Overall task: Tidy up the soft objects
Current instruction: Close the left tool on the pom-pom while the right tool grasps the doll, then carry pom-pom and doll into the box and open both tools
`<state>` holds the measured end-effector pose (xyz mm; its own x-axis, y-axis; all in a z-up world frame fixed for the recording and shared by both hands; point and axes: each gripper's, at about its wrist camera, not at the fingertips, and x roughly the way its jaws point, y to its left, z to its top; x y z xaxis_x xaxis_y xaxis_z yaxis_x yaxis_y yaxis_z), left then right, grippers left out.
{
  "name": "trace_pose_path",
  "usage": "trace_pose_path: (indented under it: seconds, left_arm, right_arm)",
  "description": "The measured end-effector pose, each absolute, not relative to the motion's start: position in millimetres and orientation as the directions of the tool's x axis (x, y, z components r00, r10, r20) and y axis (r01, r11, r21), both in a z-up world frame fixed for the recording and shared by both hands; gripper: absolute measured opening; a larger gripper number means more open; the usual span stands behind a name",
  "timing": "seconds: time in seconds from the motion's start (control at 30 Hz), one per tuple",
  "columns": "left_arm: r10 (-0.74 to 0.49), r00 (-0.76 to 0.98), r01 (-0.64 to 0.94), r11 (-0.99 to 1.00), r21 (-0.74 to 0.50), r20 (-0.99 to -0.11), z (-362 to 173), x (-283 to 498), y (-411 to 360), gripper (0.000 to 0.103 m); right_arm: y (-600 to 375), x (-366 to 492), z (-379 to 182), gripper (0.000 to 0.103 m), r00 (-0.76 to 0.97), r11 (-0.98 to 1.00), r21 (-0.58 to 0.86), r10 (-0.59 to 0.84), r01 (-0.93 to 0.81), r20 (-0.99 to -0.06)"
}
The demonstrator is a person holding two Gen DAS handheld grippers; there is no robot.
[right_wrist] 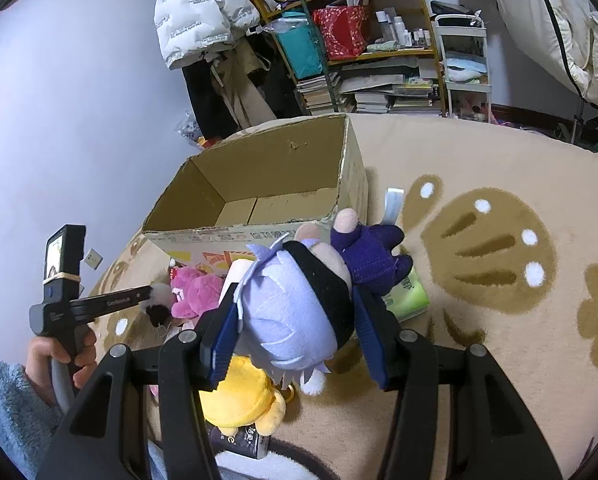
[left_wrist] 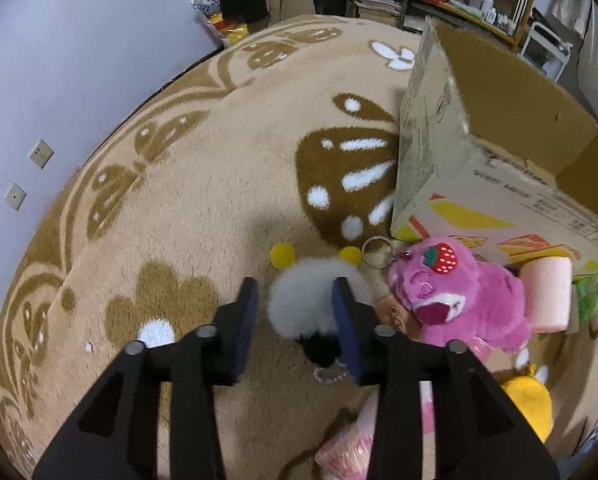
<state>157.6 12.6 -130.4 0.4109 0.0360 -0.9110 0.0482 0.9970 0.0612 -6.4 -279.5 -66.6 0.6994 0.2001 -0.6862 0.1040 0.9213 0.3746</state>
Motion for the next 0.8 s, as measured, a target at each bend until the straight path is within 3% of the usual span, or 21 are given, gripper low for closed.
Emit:
trace_pose_path:
  seconds: [0.37,0.53,0.63,0.8]
  left_arm:
    - [0.06,0.355,0.056,0.995,0.086,-0.933,-154,169,5,0.053]
    - [0.031,0.324,0.053,0.997,0.051,-0.945,-158,168,6,0.044]
    - [-0.012,0.302,0.054,0.999,0.004,-0.953,-161,163,5,0.032]
    - [0.006,0.331,0.058,0.998,0.027,-0.944,-153,155,2,0.028]
  right_arm:
    - [-280,-2,-70,0.057,0.689,0.921,0.376,0.206,0.104,-0.695]
    - [-280,-1,-71,0.057,0.686,0.922,0.374,0.207,0.103,-0.698]
    - [-279,-1,-70,0.057,0.69,0.923,0.373,0.206,0.1,-0.694]
    - [-278,-8,-64,0.057,0.72,0.926,0.368,0.197,0.087,-0.665]
